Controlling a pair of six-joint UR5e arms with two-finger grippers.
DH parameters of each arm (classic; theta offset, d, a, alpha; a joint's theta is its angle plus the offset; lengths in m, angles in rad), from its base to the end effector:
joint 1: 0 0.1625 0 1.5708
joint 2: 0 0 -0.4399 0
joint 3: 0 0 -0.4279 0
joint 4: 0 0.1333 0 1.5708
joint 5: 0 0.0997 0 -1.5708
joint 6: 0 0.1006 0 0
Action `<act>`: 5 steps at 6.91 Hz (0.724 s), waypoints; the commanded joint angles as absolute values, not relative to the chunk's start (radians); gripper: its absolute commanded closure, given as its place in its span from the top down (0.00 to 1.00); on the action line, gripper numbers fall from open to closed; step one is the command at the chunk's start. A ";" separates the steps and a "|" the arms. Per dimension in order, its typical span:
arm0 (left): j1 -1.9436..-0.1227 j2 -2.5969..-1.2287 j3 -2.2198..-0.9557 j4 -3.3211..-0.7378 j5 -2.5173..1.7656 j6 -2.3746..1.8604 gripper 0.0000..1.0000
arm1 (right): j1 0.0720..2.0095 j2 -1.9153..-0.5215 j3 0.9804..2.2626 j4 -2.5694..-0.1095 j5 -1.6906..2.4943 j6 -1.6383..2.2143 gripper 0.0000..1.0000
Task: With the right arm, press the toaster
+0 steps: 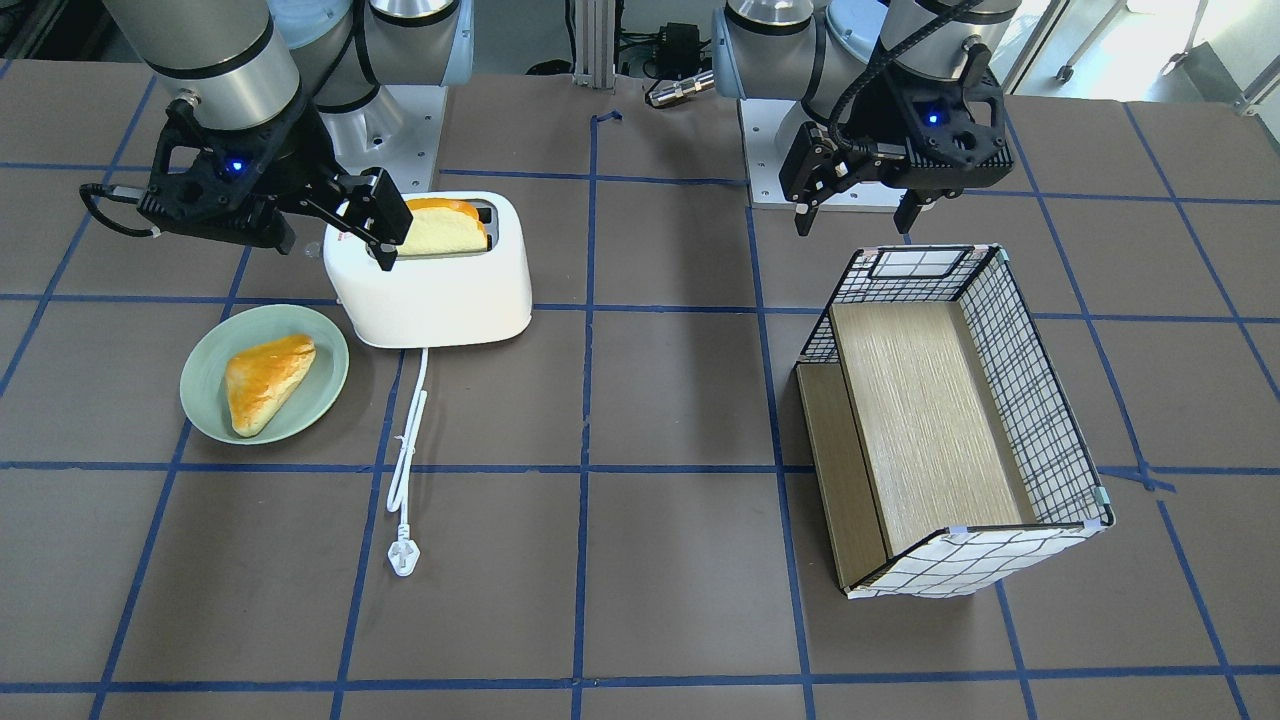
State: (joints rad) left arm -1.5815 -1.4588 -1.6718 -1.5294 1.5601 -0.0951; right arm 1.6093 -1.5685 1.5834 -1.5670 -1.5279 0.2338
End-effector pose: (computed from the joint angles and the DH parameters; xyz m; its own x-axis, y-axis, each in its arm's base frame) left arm -0.1395 -0.4821 0.5091 -0.9964 -0.0836 0.0156 -0.0843 0.9951 -0.0511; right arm 0.1578 -0.5210 0.4937 -0.9801 0.1948 -0.0374 0.1939 0.9806 0.0281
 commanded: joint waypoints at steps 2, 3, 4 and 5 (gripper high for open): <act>-1.582 -1.459 -1.671 -1.529 1.560 -0.095 1.00 | 1.615 -1.577 1.582 -1.562 -1.525 0.236 1.00; -1.582 -1.459 -1.672 -1.529 1.560 -0.095 1.00 | 1.614 -1.577 1.582 -1.559 -1.520 0.236 1.00; -1.582 -1.459 -1.672 -1.529 1.559 -0.095 1.00 | 1.615 -1.577 1.583 -1.559 -1.531 0.238 1.00; -1.582 -1.459 -1.672 -1.529 1.560 -0.095 1.00 | 1.611 -1.569 1.586 -1.563 -1.535 0.245 1.00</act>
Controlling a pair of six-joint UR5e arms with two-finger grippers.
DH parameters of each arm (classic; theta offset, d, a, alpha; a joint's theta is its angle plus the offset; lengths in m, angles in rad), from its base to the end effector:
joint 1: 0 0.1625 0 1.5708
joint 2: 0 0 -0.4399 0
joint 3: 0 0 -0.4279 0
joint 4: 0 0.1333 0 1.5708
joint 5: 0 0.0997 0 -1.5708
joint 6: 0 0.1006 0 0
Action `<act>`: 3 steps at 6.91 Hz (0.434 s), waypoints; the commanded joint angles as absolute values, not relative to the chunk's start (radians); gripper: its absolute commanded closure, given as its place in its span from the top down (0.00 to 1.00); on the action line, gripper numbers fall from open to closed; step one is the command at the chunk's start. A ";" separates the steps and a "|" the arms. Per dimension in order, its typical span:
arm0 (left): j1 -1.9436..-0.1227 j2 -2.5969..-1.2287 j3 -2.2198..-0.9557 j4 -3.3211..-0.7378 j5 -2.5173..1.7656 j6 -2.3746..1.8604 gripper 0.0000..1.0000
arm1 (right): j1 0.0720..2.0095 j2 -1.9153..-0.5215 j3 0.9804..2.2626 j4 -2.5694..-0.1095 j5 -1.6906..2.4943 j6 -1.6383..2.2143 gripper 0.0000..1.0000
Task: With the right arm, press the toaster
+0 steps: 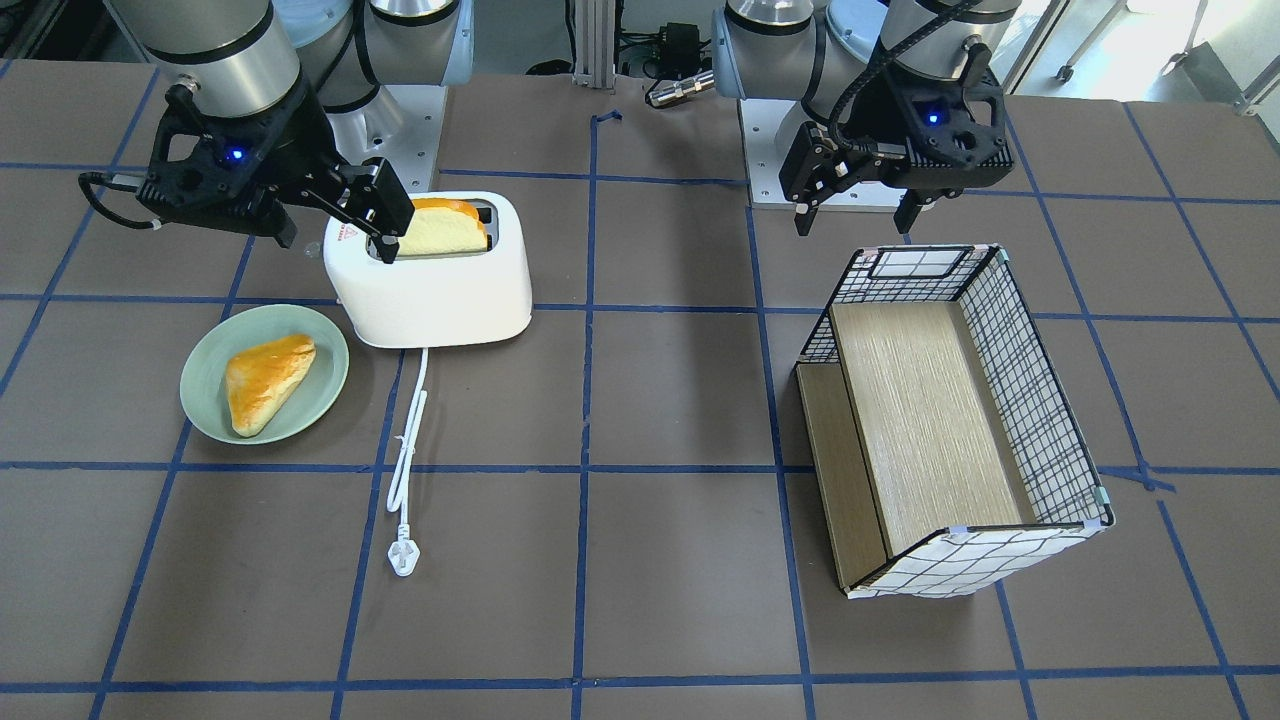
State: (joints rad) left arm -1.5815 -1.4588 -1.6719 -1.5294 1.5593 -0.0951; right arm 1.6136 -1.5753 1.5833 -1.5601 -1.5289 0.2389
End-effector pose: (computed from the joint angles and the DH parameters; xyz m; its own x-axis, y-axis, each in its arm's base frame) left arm -0.1396 -0.4821 0.5091 -0.9964 -0.0836 0.0164 -0.0843 0.9951 -0.0509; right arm 0.1598 -0.5173 0.4966 -0.9800 0.1956 -0.0363 0.1947 0.9805 0.0281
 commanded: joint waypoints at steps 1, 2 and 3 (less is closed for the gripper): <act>-1.582 -1.459 -1.672 -1.529 1.559 -0.095 1.00 | 1.600 -1.568 1.589 -1.565 -1.534 0.247 1.00; -1.582 -1.459 -1.672 -1.529 1.560 -0.095 1.00 | 1.598 -1.566 1.589 -1.568 -1.534 0.247 1.00; -1.582 -1.459 -1.672 -1.529 1.560 -0.095 1.00 | 1.592 -1.566 1.591 -1.568 -1.534 0.238 1.00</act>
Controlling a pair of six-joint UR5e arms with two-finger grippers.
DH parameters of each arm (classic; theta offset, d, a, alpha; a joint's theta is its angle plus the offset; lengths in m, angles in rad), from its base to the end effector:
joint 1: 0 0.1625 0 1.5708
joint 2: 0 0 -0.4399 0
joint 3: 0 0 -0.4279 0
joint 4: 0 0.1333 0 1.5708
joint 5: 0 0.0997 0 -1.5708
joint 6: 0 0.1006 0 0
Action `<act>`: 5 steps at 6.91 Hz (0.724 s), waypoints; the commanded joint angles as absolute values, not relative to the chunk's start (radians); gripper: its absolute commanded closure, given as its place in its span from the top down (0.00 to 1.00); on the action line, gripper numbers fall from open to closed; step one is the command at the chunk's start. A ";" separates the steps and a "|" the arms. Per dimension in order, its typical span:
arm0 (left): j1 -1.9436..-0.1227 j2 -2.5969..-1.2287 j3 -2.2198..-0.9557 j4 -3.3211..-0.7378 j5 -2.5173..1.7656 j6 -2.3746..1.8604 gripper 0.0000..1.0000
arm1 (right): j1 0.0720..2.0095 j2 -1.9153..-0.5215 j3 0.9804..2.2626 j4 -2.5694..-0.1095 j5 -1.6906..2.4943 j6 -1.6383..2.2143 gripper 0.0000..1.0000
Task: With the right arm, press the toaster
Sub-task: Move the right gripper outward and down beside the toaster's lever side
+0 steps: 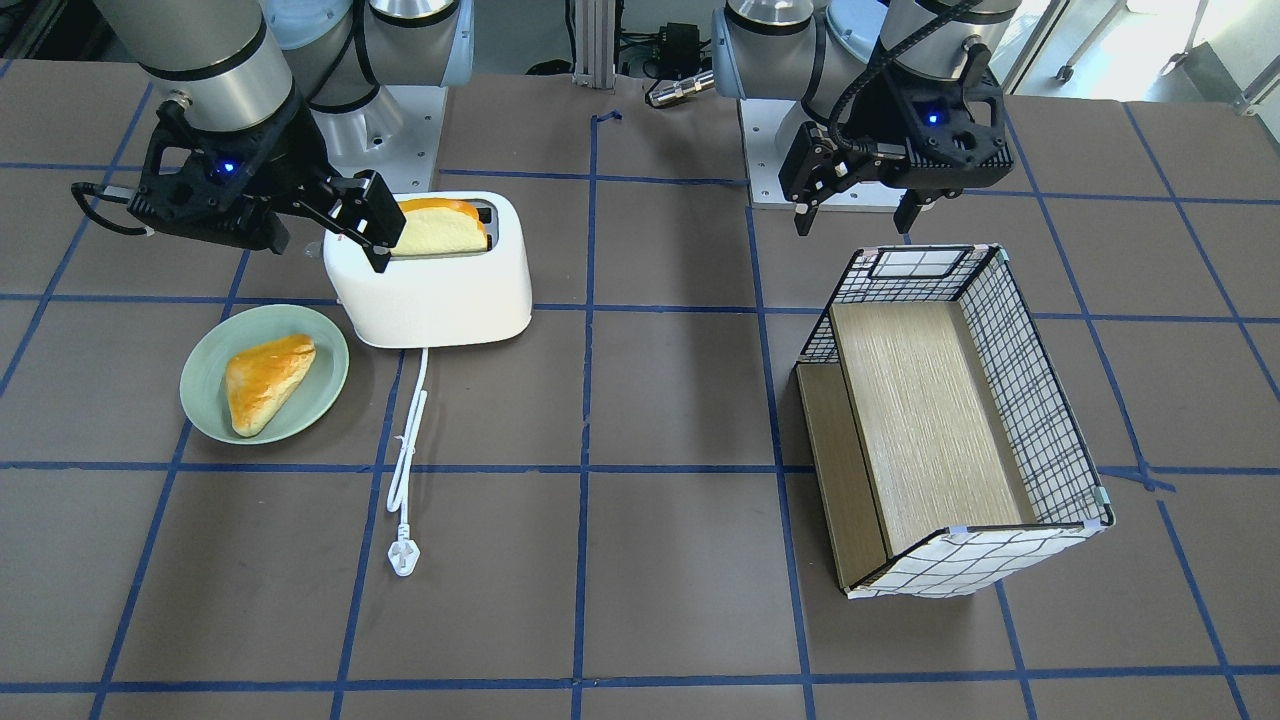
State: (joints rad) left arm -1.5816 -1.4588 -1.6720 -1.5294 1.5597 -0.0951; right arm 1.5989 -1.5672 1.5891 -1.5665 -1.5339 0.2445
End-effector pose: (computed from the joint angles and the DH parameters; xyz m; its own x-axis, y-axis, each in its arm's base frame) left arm -0.1396 -0.4820 0.5090 -0.9964 -0.0835 0.0160 -0.0842 0.9951 -0.0509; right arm 0.1517 -0.5224 0.4899 -0.9760 0.2156 -0.0294 0.2146 0.9761 0.0343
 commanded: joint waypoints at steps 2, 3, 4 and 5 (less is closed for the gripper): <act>-1.582 -1.459 -1.671 -1.529 1.560 -0.095 1.00 | 1.527 -1.565 1.594 -1.554 -1.523 0.192 1.00; -1.582 -1.459 -1.671 -1.529 1.560 -0.095 1.00 | 1.487 -1.566 1.611 -1.555 -1.522 0.128 1.00; -1.582 -1.459 -1.672 -1.529 1.560 -0.095 1.00 | 1.450 -1.565 1.624 -1.557 -1.522 0.020 0.92; -1.582 -1.459 -1.671 -1.529 1.560 -0.095 1.00 | 1.396 -1.566 1.647 -1.555 -1.491 -0.041 0.86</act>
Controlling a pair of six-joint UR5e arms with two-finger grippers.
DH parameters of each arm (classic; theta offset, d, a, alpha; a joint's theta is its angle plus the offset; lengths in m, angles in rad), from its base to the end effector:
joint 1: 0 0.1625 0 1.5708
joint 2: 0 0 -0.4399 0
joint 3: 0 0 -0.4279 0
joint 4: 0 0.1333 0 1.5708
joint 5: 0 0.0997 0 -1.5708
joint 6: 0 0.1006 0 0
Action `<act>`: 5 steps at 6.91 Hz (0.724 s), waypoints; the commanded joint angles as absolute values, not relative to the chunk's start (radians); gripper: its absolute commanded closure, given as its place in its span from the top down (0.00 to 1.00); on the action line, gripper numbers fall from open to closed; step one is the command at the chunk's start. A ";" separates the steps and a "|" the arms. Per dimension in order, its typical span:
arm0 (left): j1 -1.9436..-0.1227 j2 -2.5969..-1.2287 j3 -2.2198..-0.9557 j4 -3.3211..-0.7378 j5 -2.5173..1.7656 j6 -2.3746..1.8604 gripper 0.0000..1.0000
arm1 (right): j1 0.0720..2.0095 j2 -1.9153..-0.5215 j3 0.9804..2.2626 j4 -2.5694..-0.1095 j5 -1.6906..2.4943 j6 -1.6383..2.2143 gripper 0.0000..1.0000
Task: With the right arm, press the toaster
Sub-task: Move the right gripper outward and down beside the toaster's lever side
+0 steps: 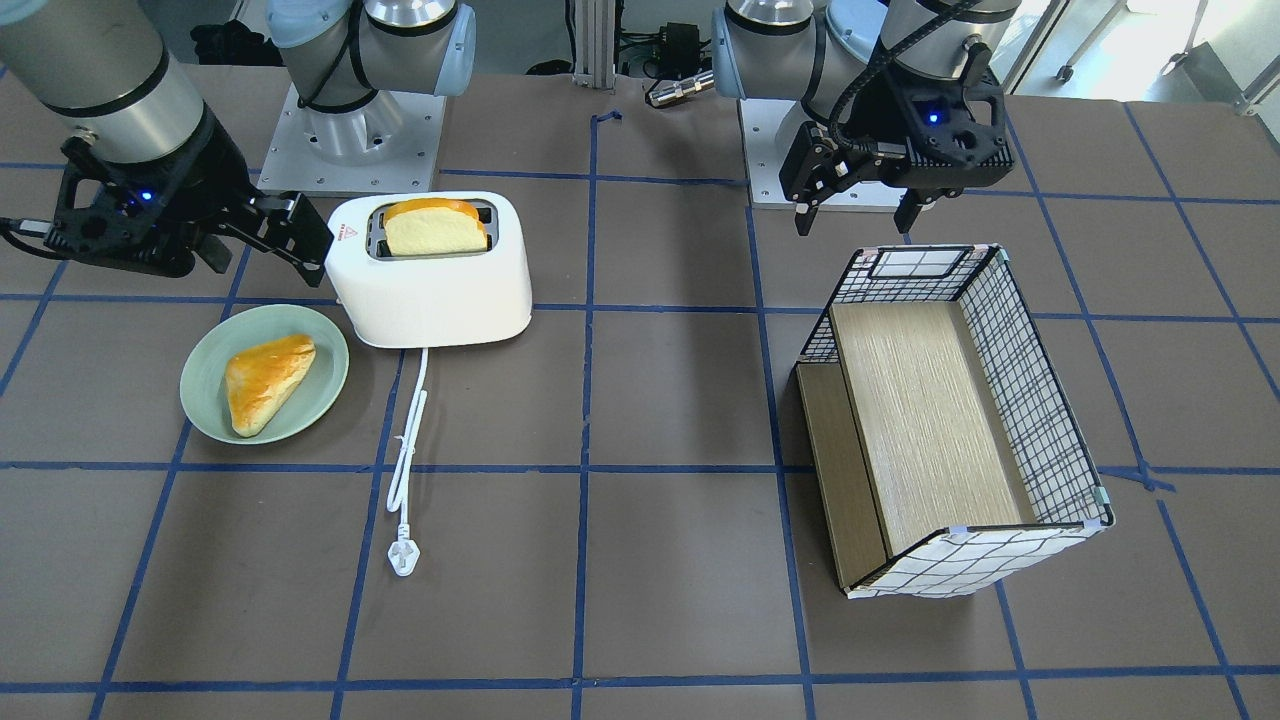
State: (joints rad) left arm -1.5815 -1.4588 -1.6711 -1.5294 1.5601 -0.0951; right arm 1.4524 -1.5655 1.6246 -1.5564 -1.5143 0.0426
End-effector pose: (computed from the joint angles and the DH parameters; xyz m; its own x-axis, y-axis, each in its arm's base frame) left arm -0.1395 -0.4821 0.5095 -0.9964 -0.0836 0.0157 -0.0843 0.9951 -0.0518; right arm 0.0764 -0.5343 0.4696 -0.9850 0.1641 -0.0531 0.1599 0.9842 0.0758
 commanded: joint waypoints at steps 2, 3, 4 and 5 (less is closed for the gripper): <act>-1.582 -1.459 -1.671 -1.529 1.560 -0.095 1.00 | 1.292 -1.566 1.663 -1.476 -1.393 -0.171 0.85; -1.582 -1.459 -1.672 -1.529 1.560 -0.095 1.00 | 1.194 -1.566 1.680 -1.435 -1.334 -0.290 0.82; -1.582 -1.459 -1.672 -1.529 1.560 -0.095 1.00 | 1.092 -1.566 1.719 -1.369 -1.263 -0.437 0.62; -1.582 -1.459 -1.672 -1.529 1.560 -0.095 1.00 | 1.009 -1.566 1.765 -1.350 -1.249 -0.559 0.39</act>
State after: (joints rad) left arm -1.5815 -1.4588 -1.6719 -1.5294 1.5601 -0.0951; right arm 1.1130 -1.5662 1.7174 -1.3901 -1.2888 -0.4099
